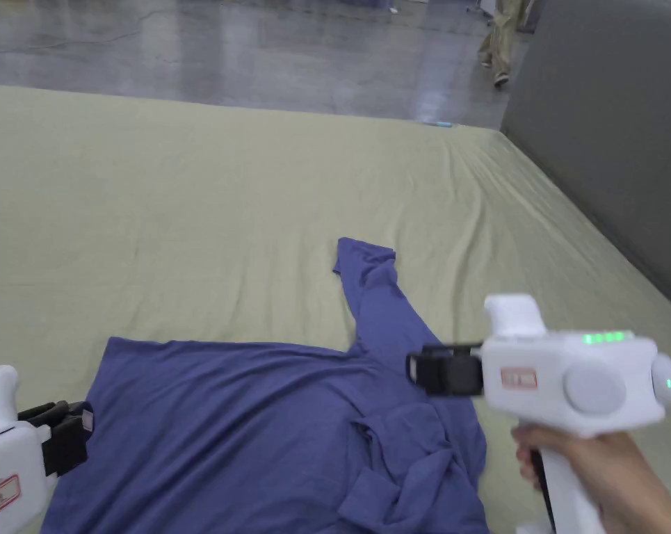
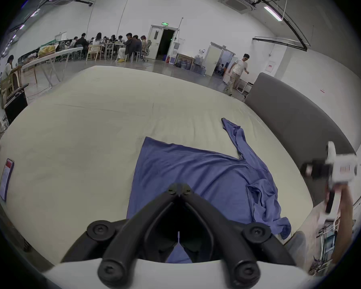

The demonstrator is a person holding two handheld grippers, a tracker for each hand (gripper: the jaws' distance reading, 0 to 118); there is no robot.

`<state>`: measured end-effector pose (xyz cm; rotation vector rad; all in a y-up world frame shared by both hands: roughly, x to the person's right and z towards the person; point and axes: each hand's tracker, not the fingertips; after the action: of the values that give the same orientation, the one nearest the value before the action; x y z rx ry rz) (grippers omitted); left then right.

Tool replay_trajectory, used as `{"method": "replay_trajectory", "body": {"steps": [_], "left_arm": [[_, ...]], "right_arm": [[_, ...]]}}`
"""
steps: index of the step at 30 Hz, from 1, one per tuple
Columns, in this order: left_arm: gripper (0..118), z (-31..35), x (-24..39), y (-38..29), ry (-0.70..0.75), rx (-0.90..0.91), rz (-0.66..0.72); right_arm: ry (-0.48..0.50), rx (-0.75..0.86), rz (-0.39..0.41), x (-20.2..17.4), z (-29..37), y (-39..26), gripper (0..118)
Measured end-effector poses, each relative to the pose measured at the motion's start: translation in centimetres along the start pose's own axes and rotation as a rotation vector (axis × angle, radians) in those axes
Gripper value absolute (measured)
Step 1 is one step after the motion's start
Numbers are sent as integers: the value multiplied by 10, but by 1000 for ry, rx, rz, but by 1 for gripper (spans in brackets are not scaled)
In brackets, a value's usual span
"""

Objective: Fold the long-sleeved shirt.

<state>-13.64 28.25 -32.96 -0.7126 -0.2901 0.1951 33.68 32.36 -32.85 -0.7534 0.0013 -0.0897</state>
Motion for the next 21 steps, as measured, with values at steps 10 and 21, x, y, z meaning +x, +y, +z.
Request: {"method": "replay_trajectory", "body": {"steps": [10,21], "left_arm": [[0,-17,2,1,9,-36,-3],[0,-28,8,2,15,-62,-6]], "right_arm": [[-147,-281,-149,79,-147,36,88],[-194,-441,-187,93,-200,8,84]]}}
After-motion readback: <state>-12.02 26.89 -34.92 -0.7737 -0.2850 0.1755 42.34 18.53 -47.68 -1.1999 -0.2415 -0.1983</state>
